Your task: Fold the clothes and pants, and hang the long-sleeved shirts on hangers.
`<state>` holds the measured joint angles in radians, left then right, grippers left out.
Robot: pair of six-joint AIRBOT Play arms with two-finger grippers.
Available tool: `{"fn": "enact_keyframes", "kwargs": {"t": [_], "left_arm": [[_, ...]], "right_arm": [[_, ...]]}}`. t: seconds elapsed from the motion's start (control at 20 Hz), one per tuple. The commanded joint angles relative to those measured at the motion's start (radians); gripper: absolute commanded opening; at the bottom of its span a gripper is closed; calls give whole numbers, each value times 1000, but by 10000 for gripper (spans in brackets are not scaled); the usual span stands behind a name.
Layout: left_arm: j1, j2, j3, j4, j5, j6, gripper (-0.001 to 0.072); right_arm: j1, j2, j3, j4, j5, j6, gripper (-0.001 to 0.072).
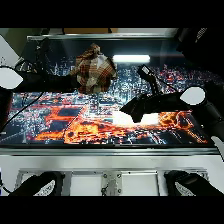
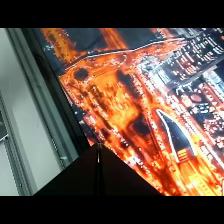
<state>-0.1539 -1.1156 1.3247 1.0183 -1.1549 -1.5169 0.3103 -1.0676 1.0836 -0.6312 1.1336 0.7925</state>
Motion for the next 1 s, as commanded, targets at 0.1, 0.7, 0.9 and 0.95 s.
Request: {"fn": "enact_keyframes", "kwargs": {"t": [0.1,0.7,0.9,0.95], "left_arm": [[0,1,0,0,0,2,30],[-70,-503,282,342,259,70,717],[-119,-739,400,484,322,70,717],[-119,-783,434,483,316,69,717]], "right_arm": [[1,-1,0,0,0,0,40],[1,-1,0,0,0,0,40],[1,-1,0,0,0,0,40],[1,-1,0,0,0,0,40]]}}
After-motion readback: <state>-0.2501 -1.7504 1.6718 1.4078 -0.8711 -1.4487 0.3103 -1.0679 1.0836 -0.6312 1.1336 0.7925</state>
